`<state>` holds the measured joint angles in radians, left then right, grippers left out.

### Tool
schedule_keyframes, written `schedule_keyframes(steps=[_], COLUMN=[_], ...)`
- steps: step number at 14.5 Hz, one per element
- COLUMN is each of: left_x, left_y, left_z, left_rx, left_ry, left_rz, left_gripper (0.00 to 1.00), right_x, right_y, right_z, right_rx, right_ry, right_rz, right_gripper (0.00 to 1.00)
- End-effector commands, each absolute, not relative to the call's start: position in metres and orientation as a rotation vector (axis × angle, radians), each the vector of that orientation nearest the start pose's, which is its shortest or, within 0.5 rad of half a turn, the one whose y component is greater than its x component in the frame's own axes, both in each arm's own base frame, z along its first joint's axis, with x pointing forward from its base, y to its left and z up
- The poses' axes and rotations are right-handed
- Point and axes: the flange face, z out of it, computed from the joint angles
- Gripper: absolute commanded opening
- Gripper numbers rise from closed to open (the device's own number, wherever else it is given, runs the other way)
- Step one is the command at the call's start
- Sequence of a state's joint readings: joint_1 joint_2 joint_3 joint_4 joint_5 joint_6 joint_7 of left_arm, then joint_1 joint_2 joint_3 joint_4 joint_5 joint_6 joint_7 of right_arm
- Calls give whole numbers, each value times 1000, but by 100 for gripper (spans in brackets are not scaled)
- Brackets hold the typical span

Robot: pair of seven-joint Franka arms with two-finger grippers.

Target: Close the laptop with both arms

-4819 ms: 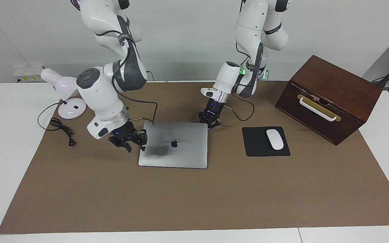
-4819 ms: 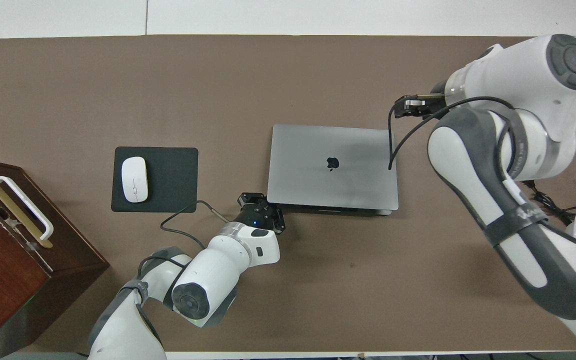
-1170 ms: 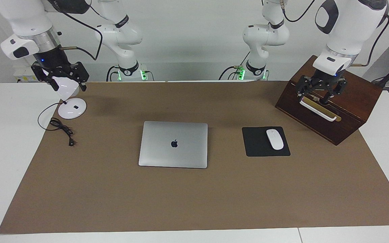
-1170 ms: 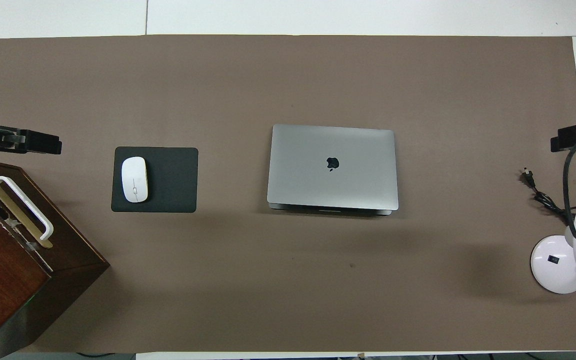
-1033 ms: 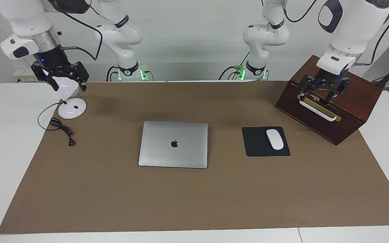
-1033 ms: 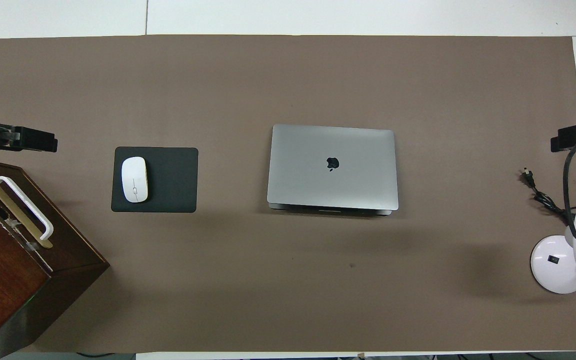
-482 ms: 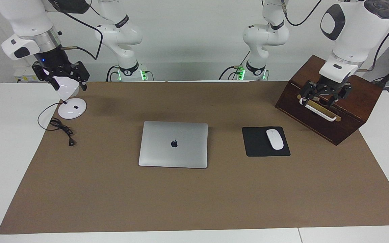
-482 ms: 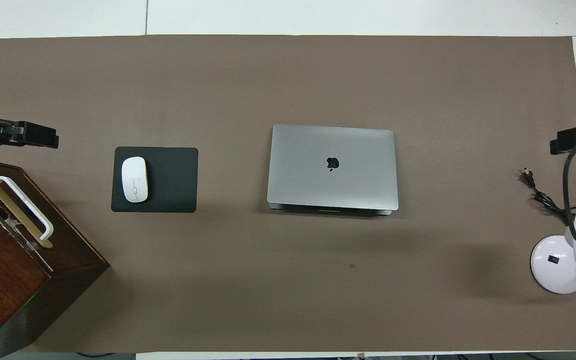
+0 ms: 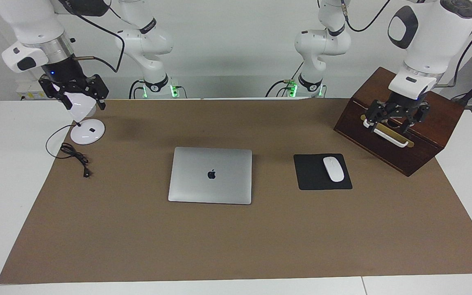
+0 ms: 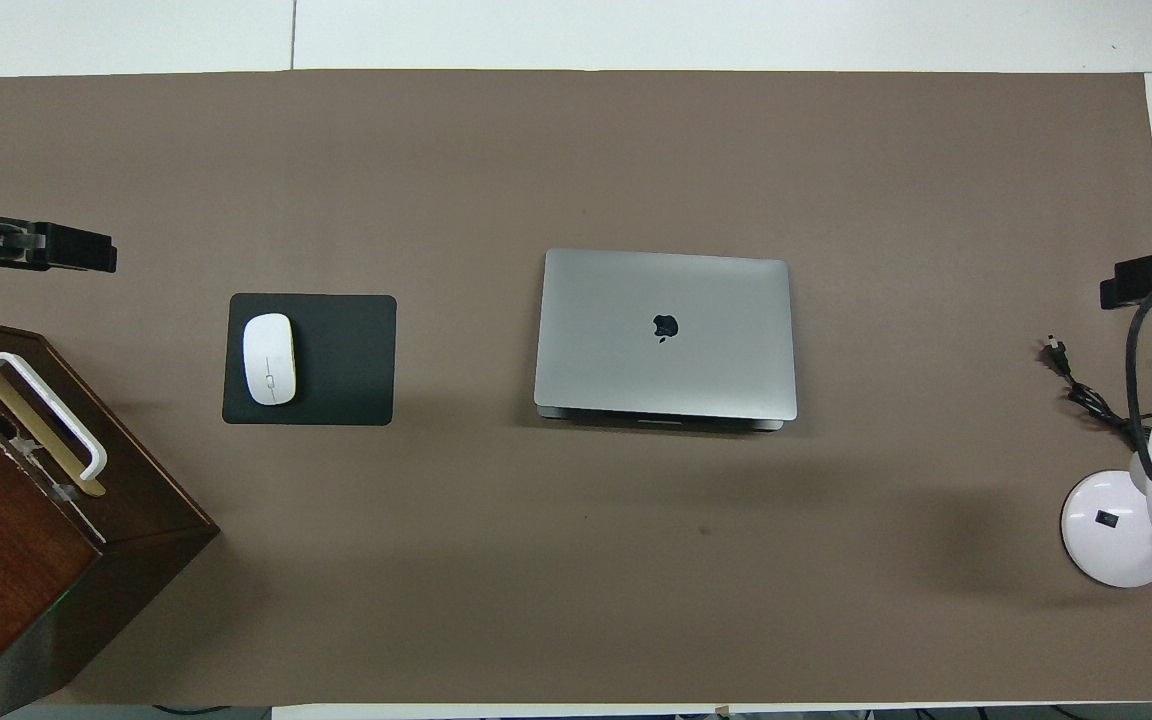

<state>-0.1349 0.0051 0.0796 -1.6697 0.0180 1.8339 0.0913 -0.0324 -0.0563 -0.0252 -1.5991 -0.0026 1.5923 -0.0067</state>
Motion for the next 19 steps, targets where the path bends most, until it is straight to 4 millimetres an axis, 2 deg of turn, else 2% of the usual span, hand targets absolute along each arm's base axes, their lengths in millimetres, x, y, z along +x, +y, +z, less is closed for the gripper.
schedule_keyframes(steps=[1,4,6,10,13,15,17,19], left_x=[584,583,584,585,585,583,576,575], left_y=[-30,-28,-16,-30,-32,-33,-32,-33], left_z=[599,598,597,601,601,602,597,602], left_rx=[-3080,-3082,-3082,-3097,-3102,-3121,-3138,-3131], left_ry=[216,206,173,86,86,81,76,81], left_rz=[-268,-256,-260,-302,-303,-258,-117,-114], left_gripper=[100,100,100,100,100,100,100,100], right_x=[533,532,532,532,532,533,533,532], right_y=[-35,-36,-36,-37,-38,-38,-38,-38], right_z=[647,647,647,647,647,646,646,647], right_rx=[-3154,-3152,-3152,-3152,-3152,-3152,-3152,-3152], right_ry=[44,46,46,49,53,53,53,51], right_rz=[-72,-72,-72,-72,-69,-67,-69,-72], right_gripper=[100,100,100,100,100,100,100,100])
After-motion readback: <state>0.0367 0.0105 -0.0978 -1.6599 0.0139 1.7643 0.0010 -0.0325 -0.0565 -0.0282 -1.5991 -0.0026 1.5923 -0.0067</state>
